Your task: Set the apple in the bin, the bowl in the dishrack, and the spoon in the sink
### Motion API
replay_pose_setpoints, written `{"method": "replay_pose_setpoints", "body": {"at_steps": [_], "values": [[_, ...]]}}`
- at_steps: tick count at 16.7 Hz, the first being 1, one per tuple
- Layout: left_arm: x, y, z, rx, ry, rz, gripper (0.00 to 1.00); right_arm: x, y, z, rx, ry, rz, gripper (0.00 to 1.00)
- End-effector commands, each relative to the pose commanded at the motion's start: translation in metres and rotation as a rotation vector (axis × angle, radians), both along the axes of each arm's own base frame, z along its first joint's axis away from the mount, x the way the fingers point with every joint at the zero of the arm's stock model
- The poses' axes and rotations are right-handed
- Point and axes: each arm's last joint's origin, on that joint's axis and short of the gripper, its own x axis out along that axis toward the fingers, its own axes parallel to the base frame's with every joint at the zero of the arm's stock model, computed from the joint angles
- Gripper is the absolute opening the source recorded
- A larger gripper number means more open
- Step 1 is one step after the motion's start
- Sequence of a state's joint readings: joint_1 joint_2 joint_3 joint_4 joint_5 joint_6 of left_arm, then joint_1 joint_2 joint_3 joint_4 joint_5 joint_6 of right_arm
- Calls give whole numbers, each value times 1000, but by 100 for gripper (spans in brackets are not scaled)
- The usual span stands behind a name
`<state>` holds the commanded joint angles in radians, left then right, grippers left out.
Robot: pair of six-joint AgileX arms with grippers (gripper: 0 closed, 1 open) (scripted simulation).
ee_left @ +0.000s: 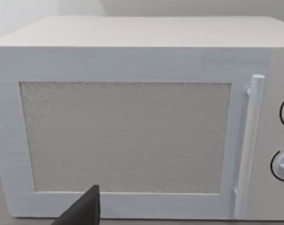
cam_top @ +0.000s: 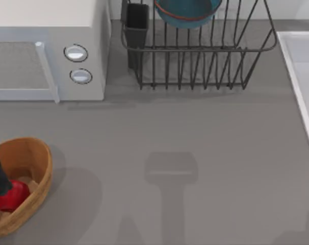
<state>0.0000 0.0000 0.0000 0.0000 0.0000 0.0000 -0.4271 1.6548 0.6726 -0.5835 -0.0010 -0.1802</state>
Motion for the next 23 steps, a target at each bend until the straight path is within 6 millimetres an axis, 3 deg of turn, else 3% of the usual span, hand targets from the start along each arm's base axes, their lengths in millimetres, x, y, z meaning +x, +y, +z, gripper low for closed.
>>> {"method": "replay_pose_setpoints", "body": {"at_steps": [13, 21, 22, 23], "values": [[0, 0, 0, 0, 0, 0, 100, 0, 0, 0, 0, 0, 0, 2], [0, 0, 0, 0, 0, 0, 100, 0, 0, 0, 0, 0, 0, 0], [0, 0, 0, 0, 0, 0, 100, 2, -1, 22, -9, -36, 0, 0], [0, 0, 0, 0, 0, 0, 100, 2, -1, 22, -9, -37, 0, 0]]}}
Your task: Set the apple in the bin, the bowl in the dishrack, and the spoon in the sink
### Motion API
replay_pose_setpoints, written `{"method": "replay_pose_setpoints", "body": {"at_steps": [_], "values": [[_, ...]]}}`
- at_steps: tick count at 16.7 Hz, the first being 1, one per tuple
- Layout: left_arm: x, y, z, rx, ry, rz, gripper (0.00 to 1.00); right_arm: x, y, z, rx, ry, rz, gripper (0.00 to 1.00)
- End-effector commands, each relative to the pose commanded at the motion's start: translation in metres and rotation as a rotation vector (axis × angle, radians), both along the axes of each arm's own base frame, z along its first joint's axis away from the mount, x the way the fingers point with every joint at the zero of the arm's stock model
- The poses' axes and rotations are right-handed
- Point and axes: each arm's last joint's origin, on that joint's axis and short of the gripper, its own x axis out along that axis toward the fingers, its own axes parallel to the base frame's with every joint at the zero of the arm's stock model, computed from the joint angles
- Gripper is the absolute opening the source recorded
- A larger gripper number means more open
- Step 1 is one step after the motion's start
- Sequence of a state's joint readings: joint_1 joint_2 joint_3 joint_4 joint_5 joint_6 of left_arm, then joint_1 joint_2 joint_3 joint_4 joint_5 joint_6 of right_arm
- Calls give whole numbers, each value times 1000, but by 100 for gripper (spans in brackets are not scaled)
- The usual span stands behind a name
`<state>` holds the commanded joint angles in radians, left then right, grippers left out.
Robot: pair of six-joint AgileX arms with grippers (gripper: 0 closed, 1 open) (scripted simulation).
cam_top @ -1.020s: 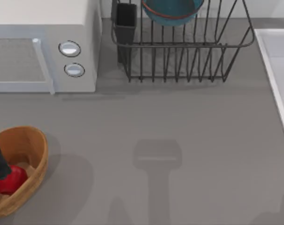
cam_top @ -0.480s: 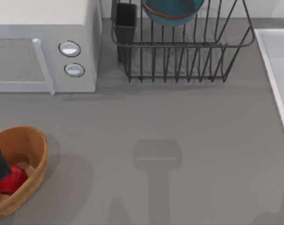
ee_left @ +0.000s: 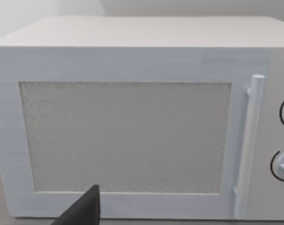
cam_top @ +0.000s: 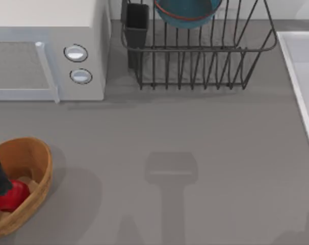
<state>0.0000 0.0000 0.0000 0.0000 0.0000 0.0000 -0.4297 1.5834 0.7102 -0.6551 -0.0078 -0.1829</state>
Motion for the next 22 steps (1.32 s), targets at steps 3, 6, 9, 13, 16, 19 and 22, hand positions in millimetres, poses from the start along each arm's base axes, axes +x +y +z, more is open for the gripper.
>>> {"method": "replay_pose_setpoints", "body": {"at_steps": [3, 6, 9, 13, 16, 19, 22], "values": [[0, 0, 0, 0, 0, 0, 100, 5, -3, 17, -3, -9, 1, 0], [0, 0, 0, 0, 0, 0, 100, 5, -3, 48, 8, 14, 2, 0], [0, 0, 0, 0, 0, 0, 100, 2, -1, 80, 11, 23, 0, 0], [0, 0, 0, 0, 0, 0, 100, 0, 0, 99, 0, 1, 0, 0], [0, 0, 0, 0, 0, 0, 100, 0, 0, 98, 3, 4, 0, 0], [0, 0, 0, 0, 0, 0, 100, 12, -4, 101, 12, 26, -10, 0], [0, 0, 0, 0, 0, 0, 100, 44, -12, 107, 28, 70, -22, 0]]}}
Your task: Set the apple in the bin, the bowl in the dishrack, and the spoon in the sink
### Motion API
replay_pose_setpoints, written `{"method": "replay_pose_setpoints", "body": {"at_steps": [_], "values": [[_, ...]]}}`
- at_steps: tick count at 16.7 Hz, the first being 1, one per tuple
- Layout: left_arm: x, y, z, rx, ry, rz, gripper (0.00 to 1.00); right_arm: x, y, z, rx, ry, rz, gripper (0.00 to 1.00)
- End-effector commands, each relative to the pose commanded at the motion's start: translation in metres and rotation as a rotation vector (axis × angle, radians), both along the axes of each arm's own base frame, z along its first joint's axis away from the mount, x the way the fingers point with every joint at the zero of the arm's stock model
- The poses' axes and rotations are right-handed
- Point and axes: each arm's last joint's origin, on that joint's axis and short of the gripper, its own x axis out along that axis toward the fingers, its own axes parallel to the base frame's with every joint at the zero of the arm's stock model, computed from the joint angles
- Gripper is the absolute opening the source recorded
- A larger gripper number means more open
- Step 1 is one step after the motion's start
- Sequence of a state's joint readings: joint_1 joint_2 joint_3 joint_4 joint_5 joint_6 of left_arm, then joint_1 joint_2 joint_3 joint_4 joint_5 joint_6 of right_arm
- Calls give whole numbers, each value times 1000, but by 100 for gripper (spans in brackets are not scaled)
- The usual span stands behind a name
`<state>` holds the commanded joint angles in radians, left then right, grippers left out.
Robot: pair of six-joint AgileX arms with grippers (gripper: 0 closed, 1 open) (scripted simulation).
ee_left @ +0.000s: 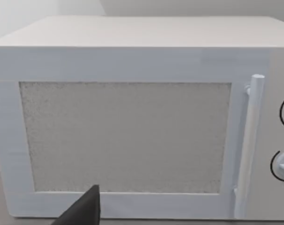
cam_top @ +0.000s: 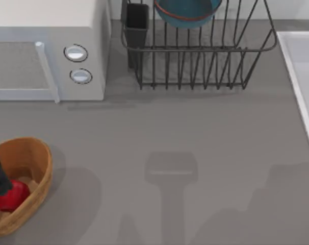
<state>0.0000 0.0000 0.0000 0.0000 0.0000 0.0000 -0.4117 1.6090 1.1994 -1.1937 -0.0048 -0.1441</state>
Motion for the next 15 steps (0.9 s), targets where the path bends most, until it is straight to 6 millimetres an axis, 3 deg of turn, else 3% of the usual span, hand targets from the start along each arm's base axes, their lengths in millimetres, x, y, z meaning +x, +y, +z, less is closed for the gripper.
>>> {"method": "replay_pose_setpoints", "body": {"at_steps": [6, 10, 15], "values": [[0, 0, 0, 0, 0, 0, 100, 106, -15, 15, 4, 34, -4, 0], [0, 0, 0, 0, 0, 0, 100, 174, -7, 12, -6, 16, 2, 0], [0, 0, 0, 0, 0, 0, 100, 224, 18, -7, -19, -23, 14, 0]]}}
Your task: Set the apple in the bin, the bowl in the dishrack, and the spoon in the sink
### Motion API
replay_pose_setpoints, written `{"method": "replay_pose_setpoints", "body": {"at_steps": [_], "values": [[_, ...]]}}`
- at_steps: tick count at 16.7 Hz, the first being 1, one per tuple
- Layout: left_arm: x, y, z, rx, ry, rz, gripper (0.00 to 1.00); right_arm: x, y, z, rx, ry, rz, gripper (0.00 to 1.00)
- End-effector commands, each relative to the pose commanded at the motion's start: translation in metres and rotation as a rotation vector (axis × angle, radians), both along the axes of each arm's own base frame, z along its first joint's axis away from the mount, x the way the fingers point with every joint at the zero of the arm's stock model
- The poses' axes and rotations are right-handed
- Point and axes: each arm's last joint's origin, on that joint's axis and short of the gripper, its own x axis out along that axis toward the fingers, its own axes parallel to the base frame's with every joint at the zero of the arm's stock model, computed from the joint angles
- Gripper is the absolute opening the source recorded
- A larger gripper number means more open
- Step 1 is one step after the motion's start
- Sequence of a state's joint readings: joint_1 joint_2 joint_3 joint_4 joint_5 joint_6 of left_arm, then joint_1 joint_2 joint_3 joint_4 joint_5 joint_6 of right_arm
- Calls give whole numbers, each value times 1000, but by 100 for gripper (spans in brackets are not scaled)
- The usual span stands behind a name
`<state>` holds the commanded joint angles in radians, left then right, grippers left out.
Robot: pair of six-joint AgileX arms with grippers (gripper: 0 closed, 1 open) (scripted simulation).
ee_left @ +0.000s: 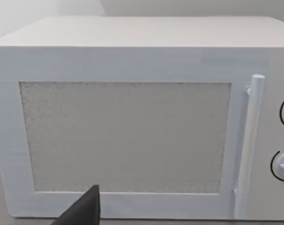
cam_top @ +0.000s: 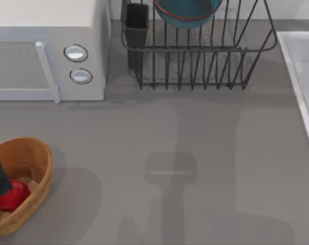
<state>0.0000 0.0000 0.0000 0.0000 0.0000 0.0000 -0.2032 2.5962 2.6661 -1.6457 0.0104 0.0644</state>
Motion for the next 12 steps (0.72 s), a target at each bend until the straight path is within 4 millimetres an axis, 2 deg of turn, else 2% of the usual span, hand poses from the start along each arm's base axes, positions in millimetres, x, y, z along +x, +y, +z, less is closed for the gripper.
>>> {"method": "replay_pose_setpoints", "body": {"at_steps": [5, 12], "values": [[0, 0, 0, 0, 0, 0, 100, 17, 21, -12, -11, -38, 8, 0], [0, 0, 0, 0, 0, 0, 100, 17, 20, -13, -10, -42, 2, 0]]}}
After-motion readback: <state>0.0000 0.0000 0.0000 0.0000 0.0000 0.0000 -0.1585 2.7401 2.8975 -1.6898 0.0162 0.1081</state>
